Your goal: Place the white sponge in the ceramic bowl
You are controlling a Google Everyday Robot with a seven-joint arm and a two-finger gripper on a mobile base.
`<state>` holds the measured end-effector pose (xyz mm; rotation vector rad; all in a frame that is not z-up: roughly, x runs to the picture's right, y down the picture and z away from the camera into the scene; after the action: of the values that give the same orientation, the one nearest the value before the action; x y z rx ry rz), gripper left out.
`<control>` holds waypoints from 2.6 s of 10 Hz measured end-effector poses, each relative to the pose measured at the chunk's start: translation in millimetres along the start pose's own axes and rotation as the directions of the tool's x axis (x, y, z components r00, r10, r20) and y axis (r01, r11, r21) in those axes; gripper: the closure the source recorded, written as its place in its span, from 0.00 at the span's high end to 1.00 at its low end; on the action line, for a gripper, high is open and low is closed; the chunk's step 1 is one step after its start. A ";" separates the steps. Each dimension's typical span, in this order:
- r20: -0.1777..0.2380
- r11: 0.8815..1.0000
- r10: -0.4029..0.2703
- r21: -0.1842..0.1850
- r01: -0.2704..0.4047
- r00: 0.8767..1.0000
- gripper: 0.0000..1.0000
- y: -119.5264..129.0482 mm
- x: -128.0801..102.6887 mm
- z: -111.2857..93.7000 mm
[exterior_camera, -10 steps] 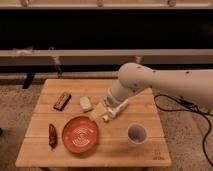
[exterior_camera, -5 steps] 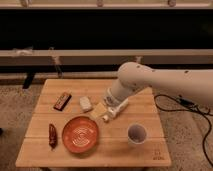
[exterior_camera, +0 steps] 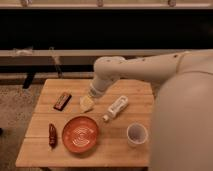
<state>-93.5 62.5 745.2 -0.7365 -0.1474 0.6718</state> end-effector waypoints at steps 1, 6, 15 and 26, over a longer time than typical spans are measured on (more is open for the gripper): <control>-0.037 0.999 -0.009 0.042 0.010 0.999 0.80 -7.5 -21.1 20.4; -0.239 0.970 0.029 0.242 0.030 0.971 0.80 -54.9 -78.4 109.0; -0.374 0.960 0.118 0.280 -0.009 0.920 0.80 -89.0 -41.9 132.5; -0.421 0.972 0.123 0.236 -0.023 0.899 0.36 -72.9 -13.8 161.1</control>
<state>-123.4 106.6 914.4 -0.6567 0.3645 0.5692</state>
